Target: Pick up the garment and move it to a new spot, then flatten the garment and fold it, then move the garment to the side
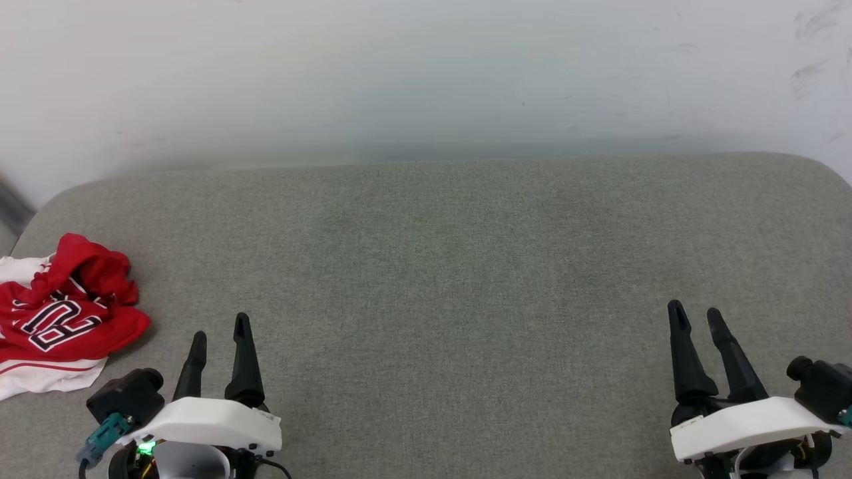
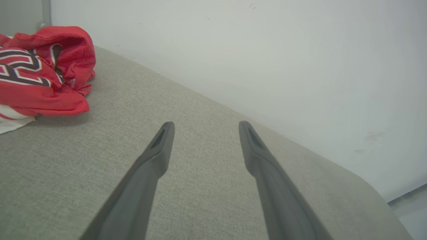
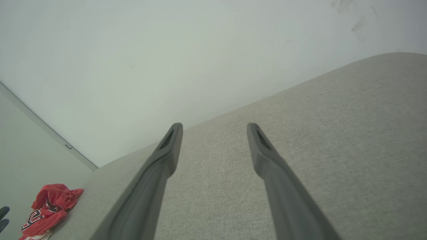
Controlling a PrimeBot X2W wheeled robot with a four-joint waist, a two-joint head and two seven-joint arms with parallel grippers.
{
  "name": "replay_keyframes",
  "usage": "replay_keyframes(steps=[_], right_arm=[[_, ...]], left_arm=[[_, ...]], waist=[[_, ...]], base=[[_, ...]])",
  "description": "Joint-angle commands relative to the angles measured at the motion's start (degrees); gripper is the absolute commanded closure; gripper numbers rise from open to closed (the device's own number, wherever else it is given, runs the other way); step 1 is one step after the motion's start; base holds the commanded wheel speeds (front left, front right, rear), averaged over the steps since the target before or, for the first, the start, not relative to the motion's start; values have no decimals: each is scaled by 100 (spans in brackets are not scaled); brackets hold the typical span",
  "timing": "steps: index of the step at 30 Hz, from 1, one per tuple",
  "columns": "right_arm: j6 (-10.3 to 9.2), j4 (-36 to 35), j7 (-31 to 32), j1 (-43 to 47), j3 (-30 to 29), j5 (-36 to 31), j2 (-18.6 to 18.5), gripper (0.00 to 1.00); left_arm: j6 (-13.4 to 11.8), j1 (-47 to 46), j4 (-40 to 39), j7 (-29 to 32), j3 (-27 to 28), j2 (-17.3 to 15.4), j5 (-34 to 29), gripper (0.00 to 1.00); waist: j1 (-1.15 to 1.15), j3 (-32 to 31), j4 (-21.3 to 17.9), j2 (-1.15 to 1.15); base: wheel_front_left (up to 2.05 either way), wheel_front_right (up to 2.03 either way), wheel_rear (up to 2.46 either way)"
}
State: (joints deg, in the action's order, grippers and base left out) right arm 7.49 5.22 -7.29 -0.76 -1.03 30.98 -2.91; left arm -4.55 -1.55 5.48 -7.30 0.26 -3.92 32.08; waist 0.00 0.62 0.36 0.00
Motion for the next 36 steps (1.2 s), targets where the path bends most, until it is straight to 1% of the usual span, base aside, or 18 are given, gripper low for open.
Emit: replay_keyframes(steps=[1,3,4,15,30,36], right_arm=[[0,-75,-55,6,19,-170,1,0],[0,-65,-86,25,34,-304,1,0],[0,-57,-135,48,49,-506,1,0],[0,-131,-290,86,103,-1106,2,0],[0,-248,-483,176,136,-1648,3,0],[0,-279,-542,203,155,-1857,3,0]], left_arm=[[-26,-1,-84,-64,-33,-60,-160,0],[-46,10,-95,-92,-85,-69,-279,0],[-58,26,-117,-135,-152,-96,-467,0],[-61,67,-210,-293,-348,-171,-1058,0],[84,124,-263,-484,-457,-135,-1750,0],[96,161,-279,-545,-452,-112,-1998,0]], waist=[[0,1,-1,0],[0,1,-1,0],[0,3,0,0],[0,19,-2,0],[0,41,-17,0],[0,44,-22,0]], base=[[0,0,0],[0,0,0],[0,0,0],[0,0,0],[0,0,0],[0,0,0]])
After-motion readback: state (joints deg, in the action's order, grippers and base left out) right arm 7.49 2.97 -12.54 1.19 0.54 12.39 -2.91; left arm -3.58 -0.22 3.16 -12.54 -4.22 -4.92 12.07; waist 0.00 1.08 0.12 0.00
